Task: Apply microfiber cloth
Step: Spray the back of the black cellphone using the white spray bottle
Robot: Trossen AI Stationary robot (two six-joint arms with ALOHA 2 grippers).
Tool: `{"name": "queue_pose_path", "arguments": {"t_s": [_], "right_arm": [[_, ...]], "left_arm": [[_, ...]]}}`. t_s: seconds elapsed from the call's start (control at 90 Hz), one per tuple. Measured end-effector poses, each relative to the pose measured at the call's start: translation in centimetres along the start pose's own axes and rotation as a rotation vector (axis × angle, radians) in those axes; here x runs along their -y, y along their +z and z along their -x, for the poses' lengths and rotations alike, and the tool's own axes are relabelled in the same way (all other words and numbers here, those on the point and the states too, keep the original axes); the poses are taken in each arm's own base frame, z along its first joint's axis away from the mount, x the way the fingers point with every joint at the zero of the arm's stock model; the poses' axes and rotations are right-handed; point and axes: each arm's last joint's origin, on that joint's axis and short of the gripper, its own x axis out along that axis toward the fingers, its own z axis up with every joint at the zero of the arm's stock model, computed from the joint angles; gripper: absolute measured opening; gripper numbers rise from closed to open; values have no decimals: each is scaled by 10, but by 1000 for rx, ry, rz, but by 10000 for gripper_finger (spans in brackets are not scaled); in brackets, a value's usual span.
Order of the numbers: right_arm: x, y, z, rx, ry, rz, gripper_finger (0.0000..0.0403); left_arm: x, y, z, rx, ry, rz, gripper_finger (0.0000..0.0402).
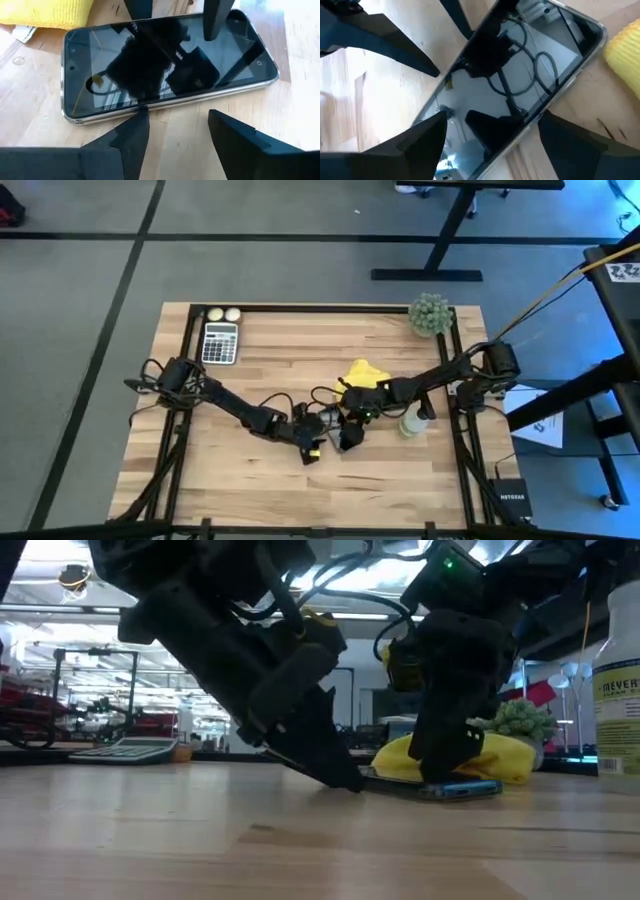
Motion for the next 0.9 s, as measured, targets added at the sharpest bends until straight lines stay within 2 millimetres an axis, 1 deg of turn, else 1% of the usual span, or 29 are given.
{"name": "queue_pose_path", "arguments": {"t_s": [0.156, 0.278, 0.389, 0.544, 0.633, 0.7, 0.789, 0.9], "right_arm": [[-1, 1, 0, 24, -13, 23, 237], [-2, 2, -1, 29, 6, 30, 218], [-8, 9, 0, 88, 72, 59, 210], [-15, 17, 2, 175, 135, 82, 209], [-15, 18, 2, 189, 129, 81, 206], [-12, 16, 2, 183, 81, 77, 199], [-9, 13, 1, 156, 40, 68, 181], [-8, 12, 0, 147, 32, 69, 139]], "left_arm": [[-2, 1, -1, 15, 19, -11, 191], [-3, 2, -2, 17, 24, -13, 191], [-3, 3, -2, 27, 23, -22, 191], [-3, 4, -2, 31, 8, -19, 191], [-3, 4, -2, 30, 7, -21, 191], [-3, 4, -2, 29, 3, -21, 191], [-3, 4, -2, 30, 1, -24, 191], [-3, 4, -2, 30, 0, -24, 191]]}}
